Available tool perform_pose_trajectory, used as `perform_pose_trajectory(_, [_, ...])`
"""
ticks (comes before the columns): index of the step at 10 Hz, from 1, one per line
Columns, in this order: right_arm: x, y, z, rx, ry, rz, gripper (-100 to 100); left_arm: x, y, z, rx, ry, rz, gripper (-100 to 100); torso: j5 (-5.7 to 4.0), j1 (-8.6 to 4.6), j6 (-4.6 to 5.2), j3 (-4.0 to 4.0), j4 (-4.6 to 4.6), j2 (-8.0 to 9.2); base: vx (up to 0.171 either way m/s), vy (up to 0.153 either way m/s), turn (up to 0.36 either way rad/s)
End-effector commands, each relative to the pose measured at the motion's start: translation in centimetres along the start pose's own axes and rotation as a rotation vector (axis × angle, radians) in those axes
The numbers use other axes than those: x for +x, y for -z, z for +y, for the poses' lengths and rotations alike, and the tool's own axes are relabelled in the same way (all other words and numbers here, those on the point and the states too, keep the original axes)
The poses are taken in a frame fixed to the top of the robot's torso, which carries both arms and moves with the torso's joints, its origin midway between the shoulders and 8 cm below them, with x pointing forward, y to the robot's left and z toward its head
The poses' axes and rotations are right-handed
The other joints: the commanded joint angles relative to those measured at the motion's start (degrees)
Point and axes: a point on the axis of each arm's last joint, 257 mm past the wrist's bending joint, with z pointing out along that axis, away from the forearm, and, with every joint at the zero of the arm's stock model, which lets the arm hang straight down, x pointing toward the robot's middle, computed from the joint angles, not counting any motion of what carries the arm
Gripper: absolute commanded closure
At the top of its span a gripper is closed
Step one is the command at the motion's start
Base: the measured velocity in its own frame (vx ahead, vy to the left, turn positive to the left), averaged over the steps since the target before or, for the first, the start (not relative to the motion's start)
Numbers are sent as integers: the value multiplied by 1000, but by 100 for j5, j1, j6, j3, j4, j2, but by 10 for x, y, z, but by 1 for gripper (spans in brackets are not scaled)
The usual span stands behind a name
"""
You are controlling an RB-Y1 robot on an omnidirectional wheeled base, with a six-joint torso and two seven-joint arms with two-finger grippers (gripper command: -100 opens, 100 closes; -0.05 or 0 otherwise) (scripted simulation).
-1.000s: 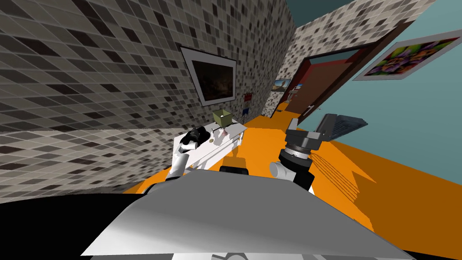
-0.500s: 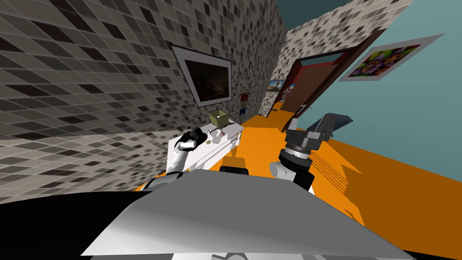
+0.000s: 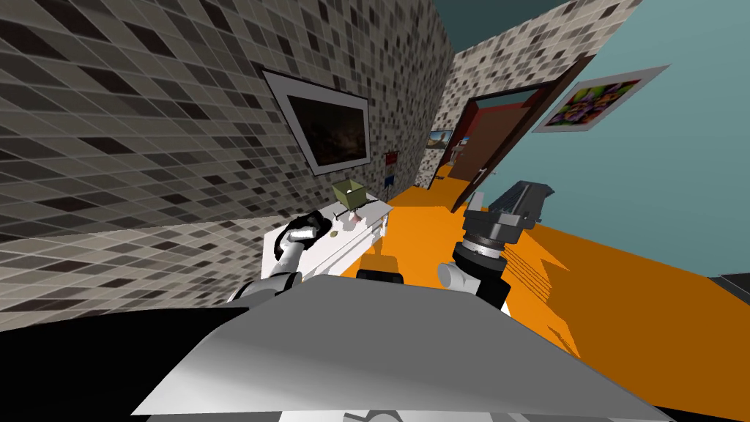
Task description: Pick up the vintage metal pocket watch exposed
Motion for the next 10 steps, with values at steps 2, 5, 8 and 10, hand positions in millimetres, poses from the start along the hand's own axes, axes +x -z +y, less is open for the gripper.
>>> perform_pose_trajectory(2, [0,0,0,0,0,0,0,-16,-7,20,-90,40,-39,-100,0,2,0,4,2,7,17,0,-37])
perform_pose_trajectory(5, [0,0,0,0,0,0,0,-32,-10,48,-187,76,-81,-100,0,4,3,1,1,0,35,4,-101])
perform_pose_trajectory(8, [0,0,0,0,0,0,0,-42,-10,67,-260,109,-110,-100,-1,0,4,1,1,0,31,-1,-62])
perform_pose_trajectory(10, [0,0,0,0,0,0,0,-49,-9,82,-325,140,-132,-100,1,5,2,-1,0,-3,43,13,-80])
